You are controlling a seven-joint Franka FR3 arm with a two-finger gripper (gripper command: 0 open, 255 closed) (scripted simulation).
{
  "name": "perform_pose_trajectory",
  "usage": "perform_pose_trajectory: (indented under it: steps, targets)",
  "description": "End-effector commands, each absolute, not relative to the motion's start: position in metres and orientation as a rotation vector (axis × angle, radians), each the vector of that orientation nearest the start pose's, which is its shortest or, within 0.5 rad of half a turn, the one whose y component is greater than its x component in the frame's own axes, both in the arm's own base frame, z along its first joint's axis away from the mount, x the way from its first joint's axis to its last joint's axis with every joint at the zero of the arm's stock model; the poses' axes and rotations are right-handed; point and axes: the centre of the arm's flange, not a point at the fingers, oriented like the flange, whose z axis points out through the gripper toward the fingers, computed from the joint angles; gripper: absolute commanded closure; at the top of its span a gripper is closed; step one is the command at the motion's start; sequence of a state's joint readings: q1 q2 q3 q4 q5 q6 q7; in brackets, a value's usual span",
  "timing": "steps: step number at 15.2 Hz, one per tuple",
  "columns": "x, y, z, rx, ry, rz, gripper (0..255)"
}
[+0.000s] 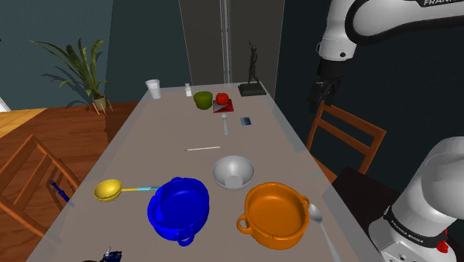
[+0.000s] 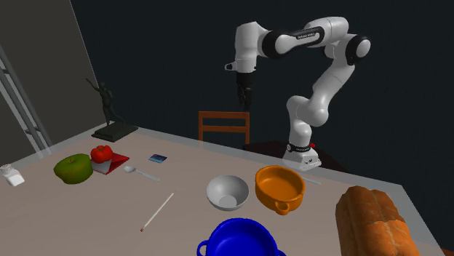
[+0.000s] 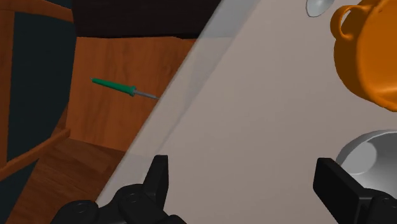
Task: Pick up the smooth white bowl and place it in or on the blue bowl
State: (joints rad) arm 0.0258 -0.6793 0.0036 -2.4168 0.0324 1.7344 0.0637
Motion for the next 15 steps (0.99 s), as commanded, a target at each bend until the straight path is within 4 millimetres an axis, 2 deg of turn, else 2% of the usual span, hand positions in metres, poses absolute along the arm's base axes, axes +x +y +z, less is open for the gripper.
perform_pose_trajectory:
  steps: [1, 15]
  targets:
    - [0.357, 0.027, 0.525, -3.099, 0.06, 0.004, 0]
    - [0.446, 0.138, 0.42, -3.014, 0.033, -0.001, 0]
